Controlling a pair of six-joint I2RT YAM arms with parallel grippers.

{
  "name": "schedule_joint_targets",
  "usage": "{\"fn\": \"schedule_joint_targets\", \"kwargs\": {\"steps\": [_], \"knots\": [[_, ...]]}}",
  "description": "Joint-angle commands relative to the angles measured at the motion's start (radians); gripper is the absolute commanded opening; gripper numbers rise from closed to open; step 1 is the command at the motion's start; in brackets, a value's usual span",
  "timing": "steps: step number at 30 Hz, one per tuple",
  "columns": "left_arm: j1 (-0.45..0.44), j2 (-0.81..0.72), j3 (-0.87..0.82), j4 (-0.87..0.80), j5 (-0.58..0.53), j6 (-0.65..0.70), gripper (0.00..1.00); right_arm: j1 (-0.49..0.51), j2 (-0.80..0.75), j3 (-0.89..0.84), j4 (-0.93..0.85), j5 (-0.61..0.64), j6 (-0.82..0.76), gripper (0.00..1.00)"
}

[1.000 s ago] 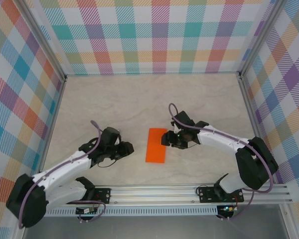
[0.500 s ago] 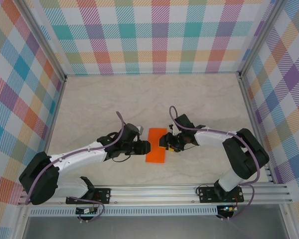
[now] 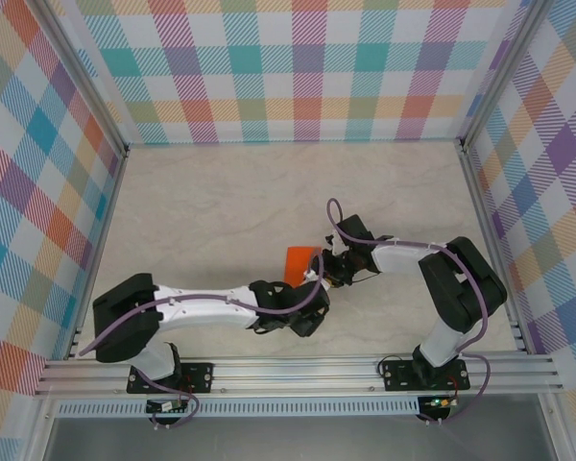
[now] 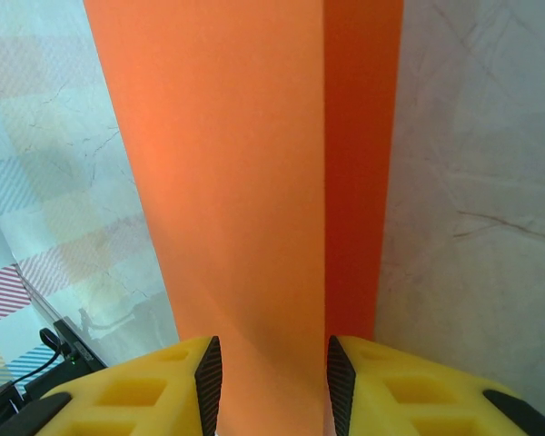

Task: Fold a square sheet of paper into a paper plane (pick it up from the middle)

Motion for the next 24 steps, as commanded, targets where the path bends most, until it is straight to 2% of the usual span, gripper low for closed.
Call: {"fn": "schedule_joint_targets", "kwargs": {"steps": [1,10,16,19,24], "knots": [[-0.050,0.060,0.044,-0.091,-0.119,0.080,0.70,-0.006,0.010,0.032,0.004,-0.029,-0.001,0.38],[-0.085,0.183,0.114,-0.107,-0.226,0.130,0.74,-0.015,0.003,0.031,0.000,-0.043,-0.008,0.40],[-0.089,0.237,0.136,-0.113,-0.296,0.126,0.71,-0.022,-0.001,0.033,-0.007,-0.047,-0.010,0.40],[-0.089,0.234,0.134,-0.110,-0.321,0.123,0.66,-0.024,-0.001,0.032,-0.017,-0.046,-0.016,0.41],[-0.089,0.205,0.122,-0.084,-0.323,0.111,0.51,-0.024,0.002,0.025,-0.030,-0.032,-0.027,0.41]]}}
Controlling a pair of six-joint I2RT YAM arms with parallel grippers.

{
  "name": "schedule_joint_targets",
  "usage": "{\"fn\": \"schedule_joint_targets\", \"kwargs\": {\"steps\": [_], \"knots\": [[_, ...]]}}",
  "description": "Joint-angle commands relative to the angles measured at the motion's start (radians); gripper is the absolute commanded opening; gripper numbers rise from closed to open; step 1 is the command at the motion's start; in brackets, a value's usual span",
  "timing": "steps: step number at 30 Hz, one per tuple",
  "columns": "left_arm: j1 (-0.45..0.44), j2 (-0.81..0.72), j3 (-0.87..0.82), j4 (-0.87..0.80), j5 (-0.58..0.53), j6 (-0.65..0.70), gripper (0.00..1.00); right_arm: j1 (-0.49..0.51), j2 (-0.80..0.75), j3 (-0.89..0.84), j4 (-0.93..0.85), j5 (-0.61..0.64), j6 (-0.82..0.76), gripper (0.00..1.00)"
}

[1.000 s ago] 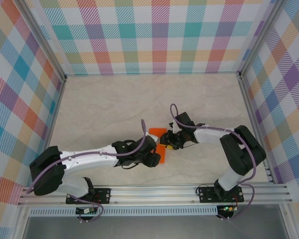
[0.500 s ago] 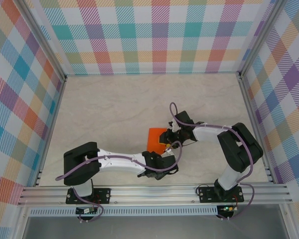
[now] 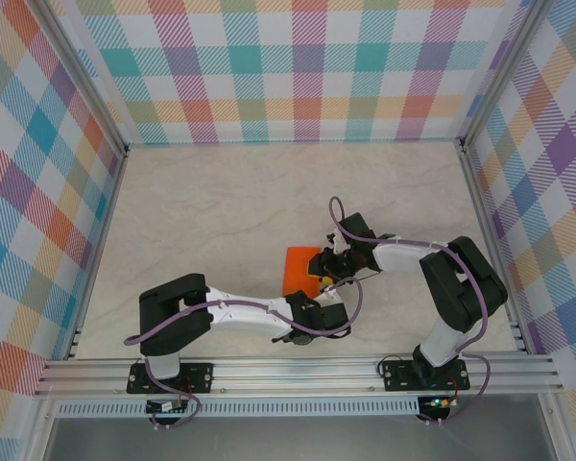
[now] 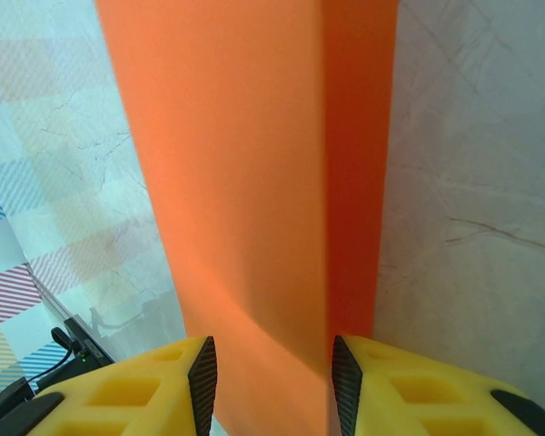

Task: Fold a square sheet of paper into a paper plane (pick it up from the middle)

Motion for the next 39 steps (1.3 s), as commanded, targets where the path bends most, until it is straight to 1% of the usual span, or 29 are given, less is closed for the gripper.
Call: {"fn": "schedule_joint_targets", "kwargs": {"steps": [1,2,7,8,14,18,20,27,29,30,31,34,36,37,39], "knots": [[-0.007,-0.027,-0.002,0.010,-0.033,-0.003,0.49,-0.006,0.002,0.017,-0.022,-0.008,-0.022,0.41],[-0.006,-0.035,-0.007,0.019,-0.032,-0.004,0.47,-0.006,0.001,0.016,-0.024,-0.006,-0.024,0.41],[-0.004,-0.076,-0.023,0.043,-0.010,-0.001,0.31,-0.006,0.000,0.015,-0.040,0.003,-0.036,0.41],[-0.004,-0.083,-0.026,0.046,-0.006,0.002,0.26,-0.006,0.000,0.016,-0.044,0.006,-0.038,0.41],[0.021,-0.123,-0.053,0.069,0.056,0.003,0.07,-0.006,-0.001,0.027,-0.070,0.017,-0.053,0.41],[0.060,-0.160,-0.087,0.102,0.134,0.002,0.00,-0.007,-0.008,0.038,-0.091,0.024,-0.064,0.42],[0.087,-0.184,-0.111,0.131,0.196,0.002,0.00,-0.007,-0.018,0.042,-0.103,0.027,-0.071,0.43],[0.214,-0.294,-0.197,0.230,0.487,-0.025,0.00,-0.033,-0.107,0.053,-0.177,0.093,-0.095,0.48],[0.244,-0.319,-0.210,0.231,0.540,-0.030,0.00,-0.035,-0.130,0.063,-0.201,0.121,-0.101,0.48],[0.256,-0.331,-0.218,0.231,0.566,-0.030,0.00,-0.035,-0.139,0.064,-0.198,0.115,-0.106,0.48],[0.272,-0.342,-0.225,0.234,0.591,-0.031,0.00,-0.035,-0.145,0.066,-0.186,0.098,-0.109,0.45],[0.312,-0.362,-0.247,0.234,0.672,-0.038,0.00,-0.034,-0.124,0.084,-0.141,0.006,-0.116,0.33],[0.334,-0.372,-0.265,0.277,0.717,-0.041,0.00,-0.031,-0.083,0.117,-0.132,-0.041,-0.123,0.23],[0.346,-0.375,-0.271,0.285,0.739,-0.043,0.00,-0.030,-0.065,0.133,-0.132,-0.056,-0.128,0.20],[0.365,-0.374,-0.278,0.298,0.772,-0.048,0.00,-0.023,-0.019,0.172,-0.143,-0.072,-0.147,0.19]]}}
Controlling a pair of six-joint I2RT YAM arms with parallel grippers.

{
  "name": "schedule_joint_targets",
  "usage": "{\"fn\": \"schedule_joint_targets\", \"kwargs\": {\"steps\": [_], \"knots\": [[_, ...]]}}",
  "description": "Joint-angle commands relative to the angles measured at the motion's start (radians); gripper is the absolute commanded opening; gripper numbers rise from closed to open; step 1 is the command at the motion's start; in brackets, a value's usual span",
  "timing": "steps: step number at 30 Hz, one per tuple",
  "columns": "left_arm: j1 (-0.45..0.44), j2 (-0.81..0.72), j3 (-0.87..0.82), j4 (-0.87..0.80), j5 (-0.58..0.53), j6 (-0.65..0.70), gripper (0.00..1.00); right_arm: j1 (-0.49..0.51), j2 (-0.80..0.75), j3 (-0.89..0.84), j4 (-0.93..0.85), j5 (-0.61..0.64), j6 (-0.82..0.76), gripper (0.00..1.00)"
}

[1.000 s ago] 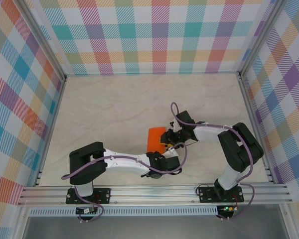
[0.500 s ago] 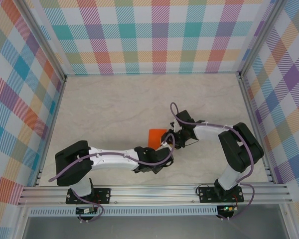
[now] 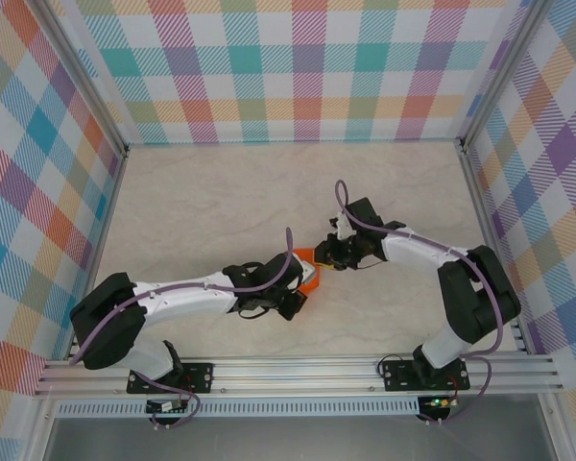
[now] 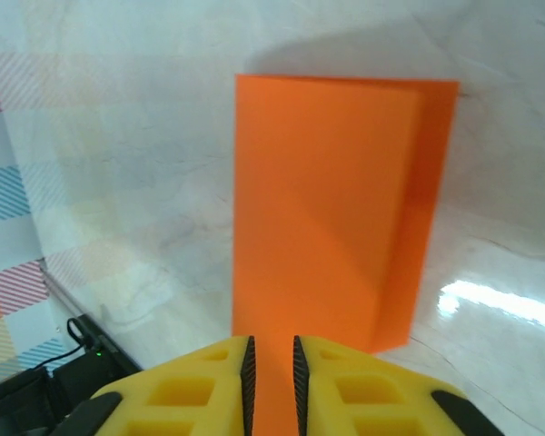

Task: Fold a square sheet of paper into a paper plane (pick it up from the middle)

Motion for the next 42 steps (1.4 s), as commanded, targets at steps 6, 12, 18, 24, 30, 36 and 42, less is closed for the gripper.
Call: {"fn": "schedule_joint_targets", "kwargs": {"steps": [6,12,18,24,30,36,42], "knots": [[0.076,-0.014,-0.029,0.065,0.186,-0.021,0.00,0.025,0.173,0.153,-0.086,-0.031,-0.105,0.18],[0.134,-0.001,-0.036,0.089,0.272,-0.022,0.01,0.029,0.279,0.212,-0.149,0.018,-0.180,0.17],[0.178,0.055,-0.038,0.103,0.316,-0.017,0.02,0.036,0.332,0.230,-0.172,0.045,-0.217,0.17],[0.213,0.075,-0.043,0.117,0.322,-0.019,0.02,0.038,0.348,0.224,-0.178,0.058,-0.231,0.17],[0.234,0.099,-0.041,0.104,0.304,-0.008,0.03,0.039,0.347,0.224,-0.177,0.061,-0.225,0.18],[0.242,0.128,-0.036,0.120,0.282,-0.017,0.04,0.042,0.343,0.221,-0.178,0.063,-0.222,0.19],[0.243,0.150,-0.030,0.122,0.258,-0.015,0.05,0.045,0.339,0.218,-0.178,0.067,-0.213,0.19]]}}
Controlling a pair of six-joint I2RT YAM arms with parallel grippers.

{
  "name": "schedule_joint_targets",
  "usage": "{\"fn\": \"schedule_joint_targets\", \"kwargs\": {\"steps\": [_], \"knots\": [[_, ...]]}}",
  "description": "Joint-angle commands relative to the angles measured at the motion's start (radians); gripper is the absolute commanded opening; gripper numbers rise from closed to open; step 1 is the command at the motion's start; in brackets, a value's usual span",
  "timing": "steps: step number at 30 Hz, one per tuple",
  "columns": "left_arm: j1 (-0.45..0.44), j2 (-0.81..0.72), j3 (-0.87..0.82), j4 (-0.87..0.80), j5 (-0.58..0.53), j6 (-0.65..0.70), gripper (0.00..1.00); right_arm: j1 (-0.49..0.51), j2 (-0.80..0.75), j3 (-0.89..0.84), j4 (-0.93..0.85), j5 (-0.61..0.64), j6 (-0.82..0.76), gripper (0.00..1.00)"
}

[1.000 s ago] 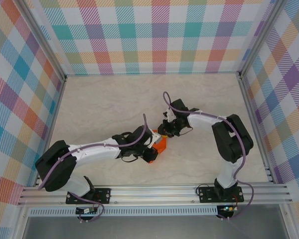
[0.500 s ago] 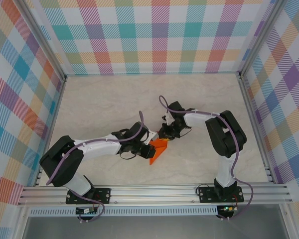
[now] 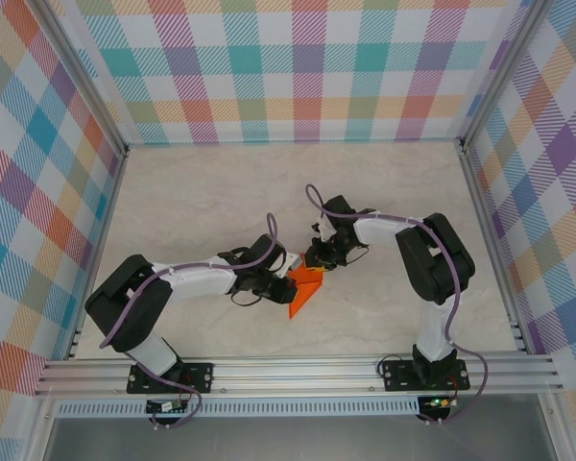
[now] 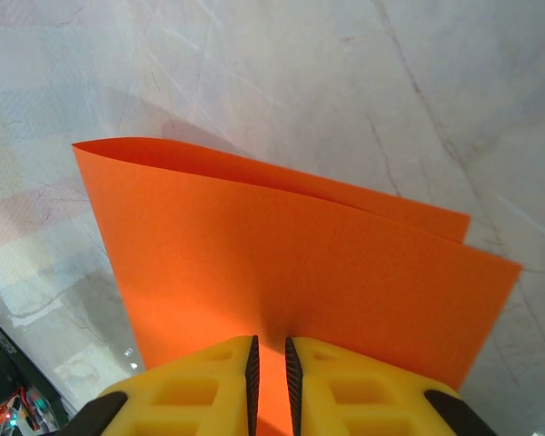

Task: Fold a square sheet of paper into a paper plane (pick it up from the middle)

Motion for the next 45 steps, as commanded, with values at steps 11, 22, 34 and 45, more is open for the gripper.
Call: {"fn": "schedule_joint_targets", "kwargs": {"steps": [11,22,34,45], "knots": [[0.013,0.045,0.023,-0.003,-0.027,0.013,0.05,0.015,0.012,0.000,-0.039,0.035,-0.006,0.20],[0.013,0.029,0.014,0.032,-0.051,0.003,0.06,0.016,0.010,-0.006,-0.032,0.036,-0.003,0.20],[0.012,0.024,-0.005,0.012,-0.060,-0.009,0.06,0.015,0.007,-0.014,-0.032,0.044,0.003,0.21],[0.012,0.037,-0.031,0.019,-0.062,-0.040,0.06,0.016,-0.007,-0.012,-0.032,0.052,0.015,0.22]]}}
